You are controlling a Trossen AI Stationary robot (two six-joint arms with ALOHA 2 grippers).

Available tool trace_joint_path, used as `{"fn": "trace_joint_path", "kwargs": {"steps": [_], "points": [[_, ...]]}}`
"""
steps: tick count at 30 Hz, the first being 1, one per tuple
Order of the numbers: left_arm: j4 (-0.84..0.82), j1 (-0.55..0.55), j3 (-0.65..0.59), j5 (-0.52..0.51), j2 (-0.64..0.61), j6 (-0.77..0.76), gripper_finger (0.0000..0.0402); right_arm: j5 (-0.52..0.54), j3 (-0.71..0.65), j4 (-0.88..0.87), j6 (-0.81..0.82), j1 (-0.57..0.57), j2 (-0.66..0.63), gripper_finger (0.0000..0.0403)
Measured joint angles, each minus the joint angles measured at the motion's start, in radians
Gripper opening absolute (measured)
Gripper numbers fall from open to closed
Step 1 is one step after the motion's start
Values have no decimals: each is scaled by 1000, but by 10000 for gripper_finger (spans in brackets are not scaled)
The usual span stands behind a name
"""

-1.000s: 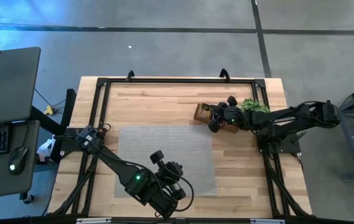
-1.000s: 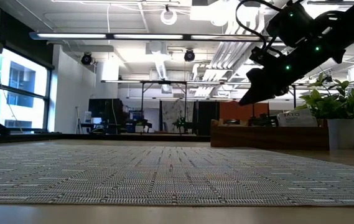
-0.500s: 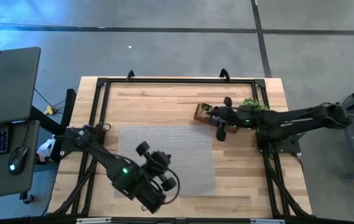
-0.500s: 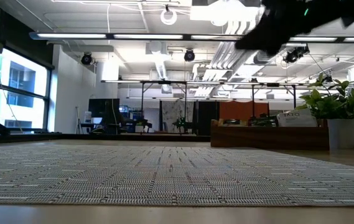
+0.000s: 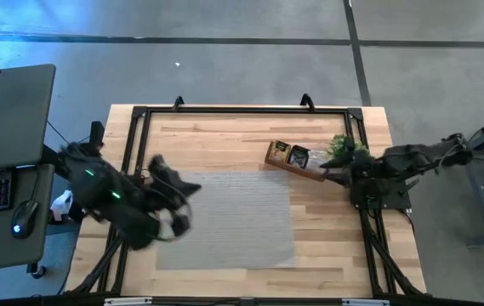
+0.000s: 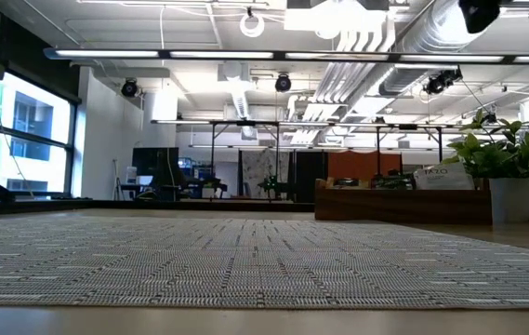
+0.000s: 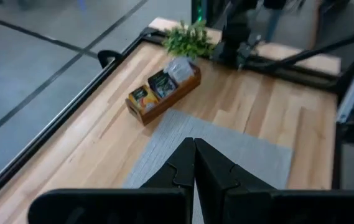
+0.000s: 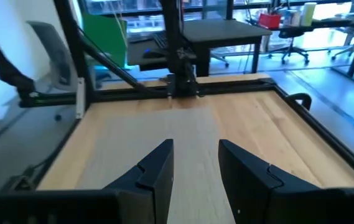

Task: Pick & Place Tea
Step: Return to Home Position

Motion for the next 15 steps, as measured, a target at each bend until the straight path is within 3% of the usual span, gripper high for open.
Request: {"fn": "trace_joint_path", "kwargs": {"steps": [6,11,15], "points": [[0,-8,-167,-36,-197,-13,3,65,0,-96,32,82,-147,123],[-1,-22,-477,-147,-413,-228,3,63,-47,-130,10,119,-220,123],[117,-20,-778,-132,-557,-336,3,-57,-152,-77,10,135,-271,123]]}}
